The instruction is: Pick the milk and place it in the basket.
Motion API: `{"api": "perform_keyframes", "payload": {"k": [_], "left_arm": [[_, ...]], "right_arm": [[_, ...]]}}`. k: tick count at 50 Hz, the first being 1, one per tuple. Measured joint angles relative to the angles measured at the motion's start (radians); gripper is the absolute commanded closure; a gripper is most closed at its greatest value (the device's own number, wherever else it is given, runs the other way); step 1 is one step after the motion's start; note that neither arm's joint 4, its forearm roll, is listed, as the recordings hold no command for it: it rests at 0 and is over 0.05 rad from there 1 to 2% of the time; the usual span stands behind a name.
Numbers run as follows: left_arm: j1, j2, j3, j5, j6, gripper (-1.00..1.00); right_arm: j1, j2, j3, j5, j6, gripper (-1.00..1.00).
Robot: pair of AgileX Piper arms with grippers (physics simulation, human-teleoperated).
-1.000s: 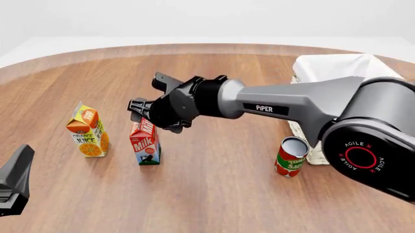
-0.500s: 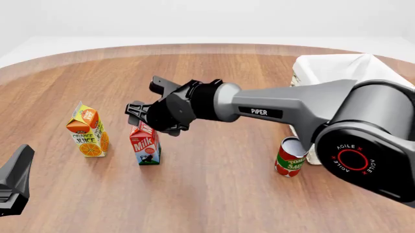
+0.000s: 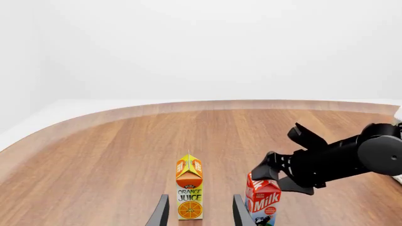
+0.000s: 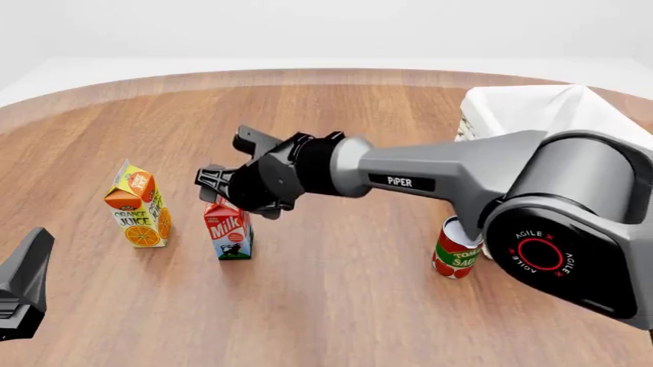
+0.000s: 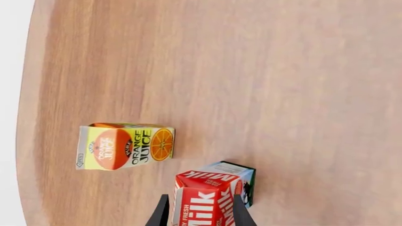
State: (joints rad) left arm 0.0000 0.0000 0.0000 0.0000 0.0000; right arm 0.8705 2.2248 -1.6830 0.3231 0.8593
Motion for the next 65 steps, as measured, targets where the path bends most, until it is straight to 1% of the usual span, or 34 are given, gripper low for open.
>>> {"api": "perform_keyframes", "payload": {"k": [19,20,30,65], "left_arm": [[0.000,0.000,0.000,0.000,0.000,-1.00],[0.000,0.000,0.000,0.000,0.000,-1.00],[0.000,0.000,0.000,0.000,0.000,-1.00],[0.000,0.000,0.000,0.000,0.000,-1.00]], "right_arm": [[-0.003,0.011,0.004,-0.021,0.010,-1.00],[-0.003,0.011,0.004,-0.021,0.010,1.00],[-0.013,-0.003,0.000,-0.011,-0.005,1.00],[-0.013,-0.015,0.021,-0.032,-0.024,1.00]]}}
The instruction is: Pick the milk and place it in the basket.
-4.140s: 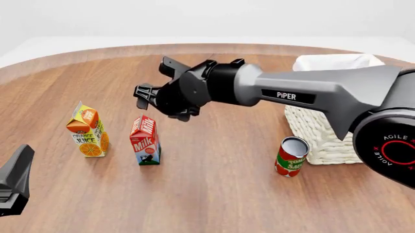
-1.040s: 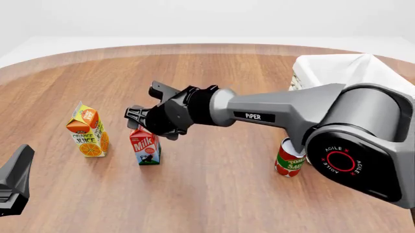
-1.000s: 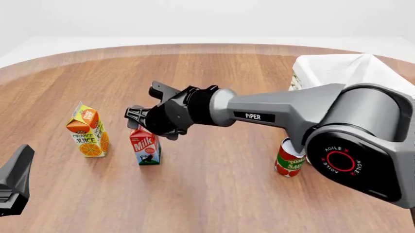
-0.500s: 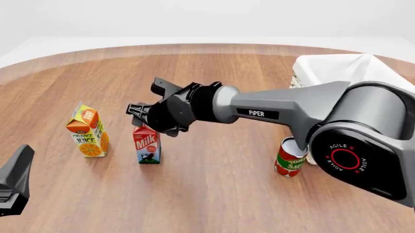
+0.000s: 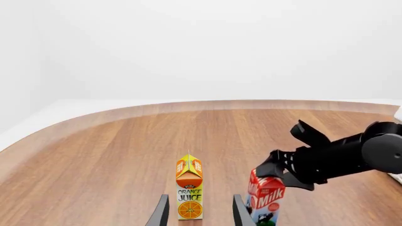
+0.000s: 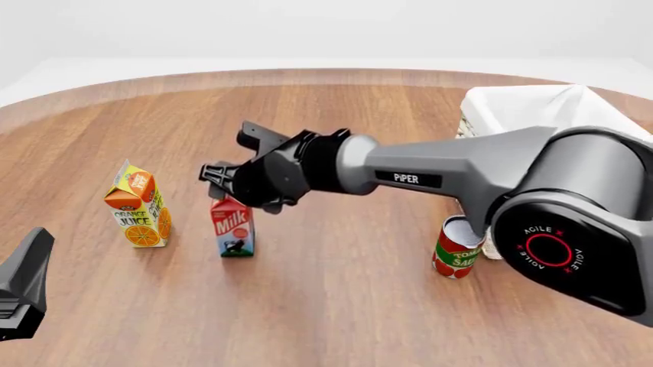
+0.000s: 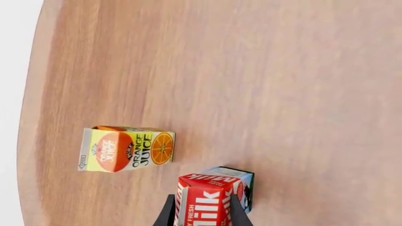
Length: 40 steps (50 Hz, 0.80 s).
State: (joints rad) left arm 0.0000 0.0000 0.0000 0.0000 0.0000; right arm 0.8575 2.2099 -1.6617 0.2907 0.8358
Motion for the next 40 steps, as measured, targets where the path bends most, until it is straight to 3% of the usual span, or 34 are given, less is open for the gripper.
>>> {"api": "perform_keyframes", "payload": {"k": [40], "left_arm": [[0.000,0.000,0.000,0.000,0.000,-1.00]], "right_arm": [[-0.050,-0.122,0.042,0.017,-0.037,1.00]]}}
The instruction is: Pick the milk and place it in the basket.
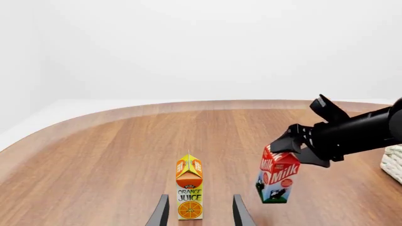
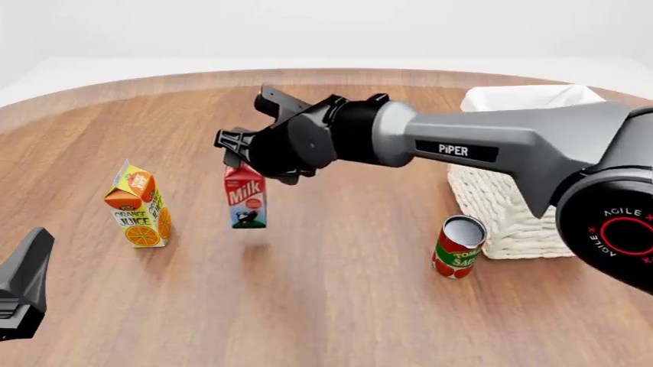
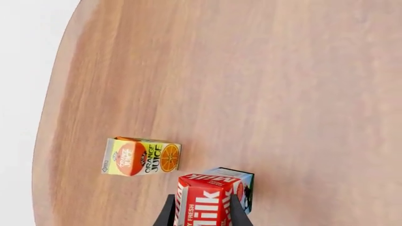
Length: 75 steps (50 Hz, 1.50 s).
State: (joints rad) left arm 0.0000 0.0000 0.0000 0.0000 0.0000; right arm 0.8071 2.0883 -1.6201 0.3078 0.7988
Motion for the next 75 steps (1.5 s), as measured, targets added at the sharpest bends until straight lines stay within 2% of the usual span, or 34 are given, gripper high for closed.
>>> {"api": "perform_keyframes", "payload": {"k": [22,75], "left_arm": [[0.000,0.000,0.000,0.000,0.000,-1.00],[0.000,0.000,0.000,0.000,0.000,-1.00]], "right_arm": [[-0.041,-0.122,0.019,0.024,-0.032,1.00],[-0.244,-0.450,0.160,0.063,-0.117,1.00]]}}
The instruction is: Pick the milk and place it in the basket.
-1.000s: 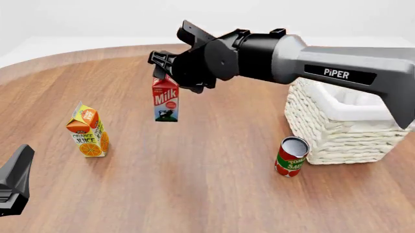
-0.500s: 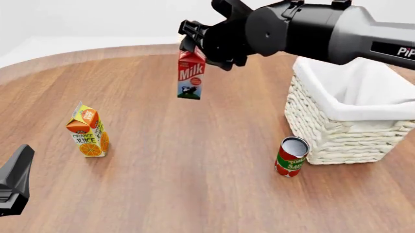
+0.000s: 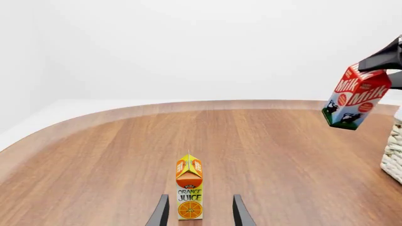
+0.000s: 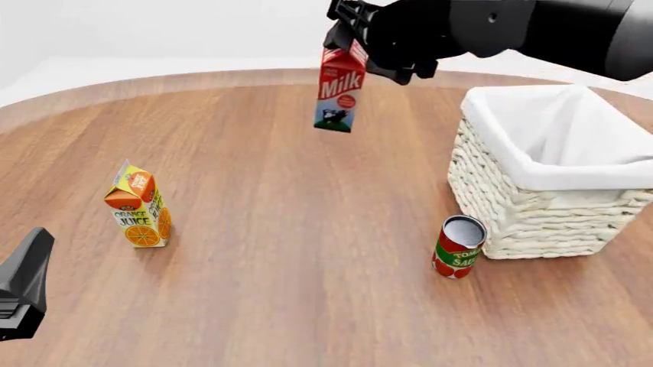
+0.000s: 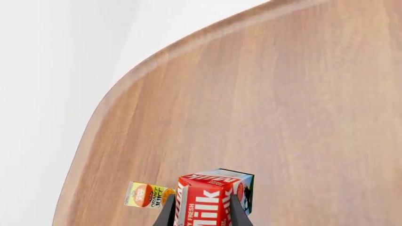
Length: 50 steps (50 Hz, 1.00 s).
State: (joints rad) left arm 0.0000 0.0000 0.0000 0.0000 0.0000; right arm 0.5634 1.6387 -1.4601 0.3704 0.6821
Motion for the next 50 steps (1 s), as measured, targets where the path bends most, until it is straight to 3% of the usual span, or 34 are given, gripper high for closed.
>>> {"api": "perform_keyframes", "payload": {"k": [50], "left_arm": [[0.000,0.000,0.000,0.000,0.000,-1.00]], "right_arm": [[-0.241,-0.241,0.091,0.042,-0.041,1.00]]}}
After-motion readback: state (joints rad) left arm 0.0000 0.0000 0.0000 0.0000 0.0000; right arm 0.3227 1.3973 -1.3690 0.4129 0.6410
